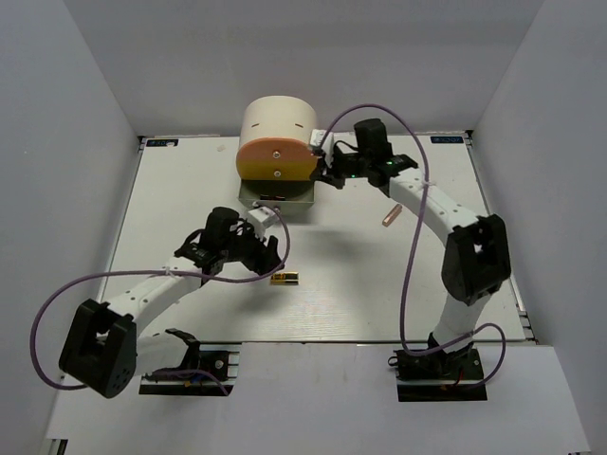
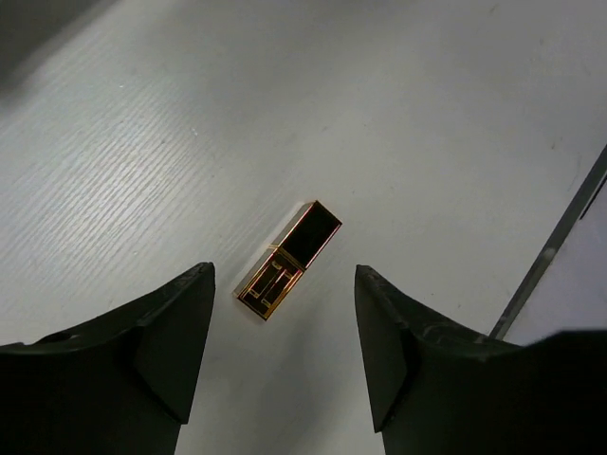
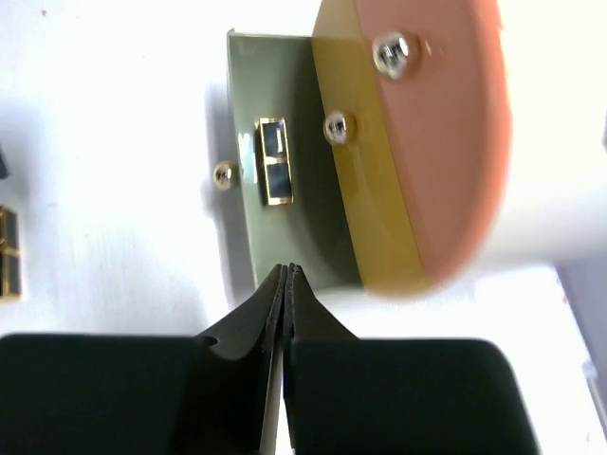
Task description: Organize the makeup
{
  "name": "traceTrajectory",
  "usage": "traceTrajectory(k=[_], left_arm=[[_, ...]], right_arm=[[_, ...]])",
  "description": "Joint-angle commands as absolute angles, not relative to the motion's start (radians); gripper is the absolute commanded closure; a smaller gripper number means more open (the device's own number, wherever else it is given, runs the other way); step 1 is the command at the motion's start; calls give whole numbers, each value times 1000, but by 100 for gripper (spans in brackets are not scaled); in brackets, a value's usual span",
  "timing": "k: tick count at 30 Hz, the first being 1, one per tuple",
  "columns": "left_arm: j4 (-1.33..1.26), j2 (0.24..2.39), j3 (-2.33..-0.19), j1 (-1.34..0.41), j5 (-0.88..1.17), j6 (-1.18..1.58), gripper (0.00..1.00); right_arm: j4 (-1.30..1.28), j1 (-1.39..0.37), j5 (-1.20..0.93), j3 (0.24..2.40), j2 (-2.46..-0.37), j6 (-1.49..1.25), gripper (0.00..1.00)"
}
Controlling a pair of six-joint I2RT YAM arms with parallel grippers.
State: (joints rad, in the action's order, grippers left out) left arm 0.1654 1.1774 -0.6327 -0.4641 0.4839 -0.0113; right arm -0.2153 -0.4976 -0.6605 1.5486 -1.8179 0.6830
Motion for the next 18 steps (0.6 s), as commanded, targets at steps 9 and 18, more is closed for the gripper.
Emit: traceTrajectory(k=[9,18], left_arm=[[265,1380,-732,-575,560,-371,31],[245,1476,-758,-621,477,-425,27]], right_arm=[[-127,-336,-768,1339,-1635,463,100],[-123,-281,-807,1279,-1595,430,100]])
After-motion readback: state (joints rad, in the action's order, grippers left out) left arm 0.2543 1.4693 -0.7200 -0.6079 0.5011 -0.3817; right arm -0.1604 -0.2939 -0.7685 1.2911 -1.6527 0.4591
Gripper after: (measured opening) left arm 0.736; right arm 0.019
